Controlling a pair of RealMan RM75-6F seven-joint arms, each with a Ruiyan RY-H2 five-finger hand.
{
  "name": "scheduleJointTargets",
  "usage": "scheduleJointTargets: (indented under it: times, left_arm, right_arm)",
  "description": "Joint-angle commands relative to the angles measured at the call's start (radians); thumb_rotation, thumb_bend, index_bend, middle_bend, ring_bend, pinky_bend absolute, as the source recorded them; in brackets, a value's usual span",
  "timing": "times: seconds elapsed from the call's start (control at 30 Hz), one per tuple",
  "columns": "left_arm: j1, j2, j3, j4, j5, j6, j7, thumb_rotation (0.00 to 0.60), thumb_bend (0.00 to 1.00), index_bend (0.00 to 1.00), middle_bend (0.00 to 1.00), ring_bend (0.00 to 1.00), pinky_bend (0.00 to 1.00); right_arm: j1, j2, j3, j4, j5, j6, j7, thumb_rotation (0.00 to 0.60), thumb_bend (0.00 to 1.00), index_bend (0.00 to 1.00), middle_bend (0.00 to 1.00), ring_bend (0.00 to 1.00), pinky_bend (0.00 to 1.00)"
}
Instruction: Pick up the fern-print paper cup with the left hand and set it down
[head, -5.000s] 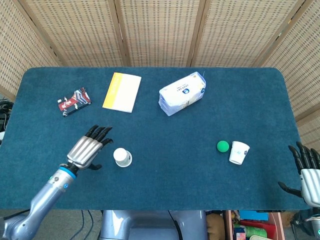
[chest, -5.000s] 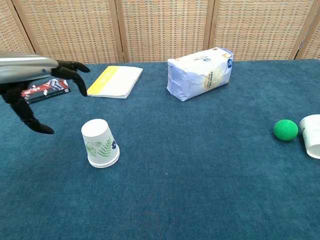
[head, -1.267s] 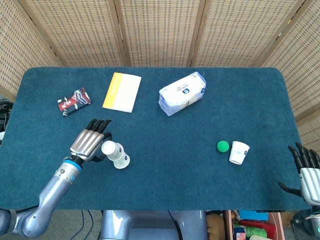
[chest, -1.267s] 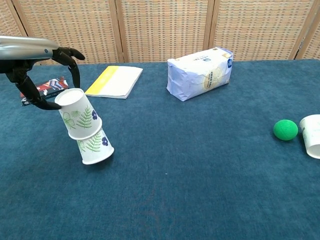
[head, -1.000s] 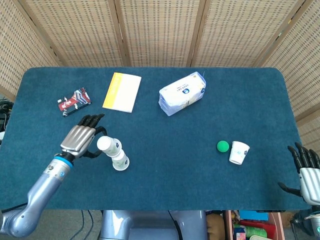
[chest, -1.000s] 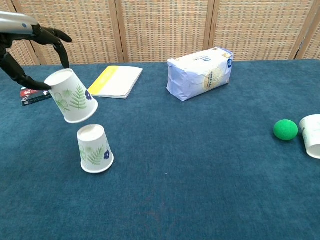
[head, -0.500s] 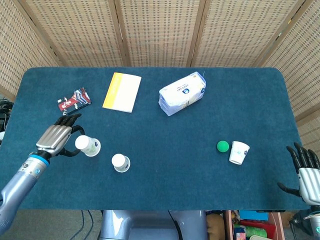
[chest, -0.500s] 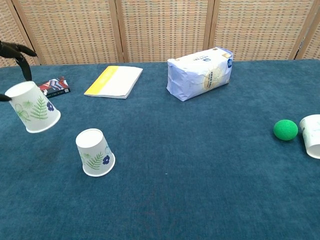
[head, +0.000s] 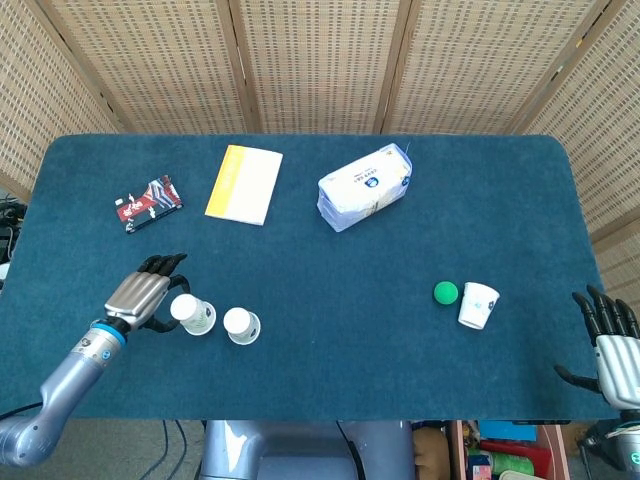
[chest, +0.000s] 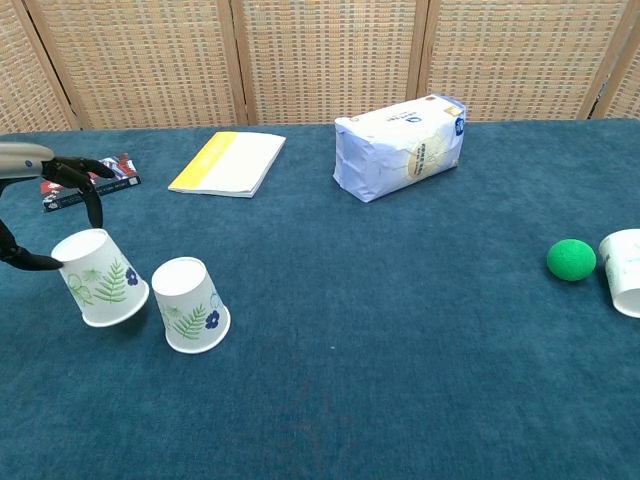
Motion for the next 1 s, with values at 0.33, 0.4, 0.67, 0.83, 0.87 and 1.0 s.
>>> scheduleJointTargets:
  times: [0.33, 0.4, 0.67, 0.83, 0.87, 1.0]
  left_arm:
    - [0.003, 0.004, -0.007, -0.056, -0.018, 0.039, 0.007, 0.600, 0.32, 0.00, 0.00, 0.00, 0.00]
    - [0.029, 0.039, -0.018, -0.083, 0.026, 0.071, -0.040, 0.600, 0.30, 0.00, 0.00, 0.00, 0.00]
    - [0.249, 0.143, 0.026, -0.093, 0.319, 0.389, -0.167, 0.600, 0.22, 0.00, 0.00, 0.00, 0.00]
    - [0.397, 0.093, 0.081, -0.025, 0.385, 0.572, -0.158, 0.600, 0.16, 0.00, 0.00, 0.00, 0.00]
    - [0.421, 0.078, 0.091, -0.006, 0.394, 0.594, -0.168, 0.600, 0.16, 0.00, 0.00, 0.00, 0.00]
    - [0.494, 0.037, 0.117, 0.064, 0.425, 0.649, -0.219, 0.600, 0.15, 0.00, 0.00, 0.00, 0.00]
  right_arm:
    - [-0.002, 0.005, 0.001, 0.003, 0.003, 0.000, 0.014, 0.600, 0.00, 0.00, 0.00, 0.00, 0.00]
    - [-0.002, 0.005, 0.001, 0.003, 0.002, 0.001, 0.014, 0.600, 0.00, 0.00, 0.00, 0.00, 0.00]
    - [-0.007, 0.006, 0.002, 0.000, 0.000, 0.011, 0.015, 0.600, 0.00, 0.00, 0.00, 0.00, 0.00]
    - [-0.011, 0.008, 0.002, -0.006, -0.004, 0.022, 0.014, 0.600, 0.00, 0.00, 0.00, 0.00, 0.00]
    - [-0.012, 0.009, 0.002, -0.007, -0.005, 0.024, 0.015, 0.600, 0.00, 0.00, 0.00, 0.00, 0.00]
    - [-0.015, 0.009, 0.002, -0.005, -0.008, 0.032, 0.015, 0.600, 0.00, 0.00, 0.00, 0.00, 0.00]
